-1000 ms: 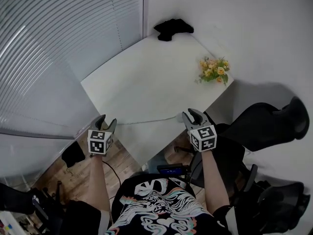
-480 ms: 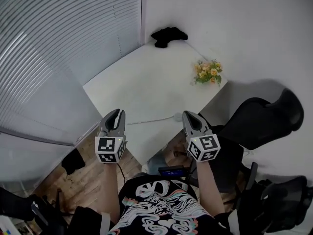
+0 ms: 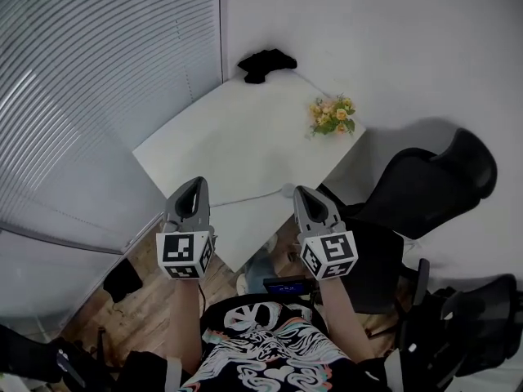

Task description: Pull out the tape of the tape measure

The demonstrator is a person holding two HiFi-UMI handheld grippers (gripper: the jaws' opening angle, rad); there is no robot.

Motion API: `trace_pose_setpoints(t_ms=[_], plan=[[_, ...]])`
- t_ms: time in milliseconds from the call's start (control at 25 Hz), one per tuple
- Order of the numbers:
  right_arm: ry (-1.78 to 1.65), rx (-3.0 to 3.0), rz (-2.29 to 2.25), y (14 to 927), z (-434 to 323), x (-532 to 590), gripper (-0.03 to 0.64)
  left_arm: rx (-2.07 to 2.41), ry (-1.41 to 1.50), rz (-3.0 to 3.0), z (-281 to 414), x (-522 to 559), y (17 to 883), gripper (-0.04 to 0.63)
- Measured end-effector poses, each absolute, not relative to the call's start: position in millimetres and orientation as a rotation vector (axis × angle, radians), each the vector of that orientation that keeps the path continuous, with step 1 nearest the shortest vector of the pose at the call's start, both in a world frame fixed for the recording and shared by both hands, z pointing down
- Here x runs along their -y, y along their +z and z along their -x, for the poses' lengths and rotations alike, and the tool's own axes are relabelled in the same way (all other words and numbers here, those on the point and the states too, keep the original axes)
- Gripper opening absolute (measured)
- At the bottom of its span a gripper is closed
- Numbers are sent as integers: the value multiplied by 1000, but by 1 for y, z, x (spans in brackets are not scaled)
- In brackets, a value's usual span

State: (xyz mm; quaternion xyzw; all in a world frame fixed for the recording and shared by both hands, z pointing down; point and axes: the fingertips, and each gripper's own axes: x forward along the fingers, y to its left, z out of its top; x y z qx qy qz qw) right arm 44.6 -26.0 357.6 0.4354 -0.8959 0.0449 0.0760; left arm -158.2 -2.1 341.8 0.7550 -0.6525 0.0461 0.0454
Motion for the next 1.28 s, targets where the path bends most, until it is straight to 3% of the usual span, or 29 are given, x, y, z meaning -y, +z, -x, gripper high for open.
trace_pose_setpoints(t_ms=[1280], plan=[[121,2600,-1479,350,-75,19,2,1768,39,-2370,139,0,349,2]])
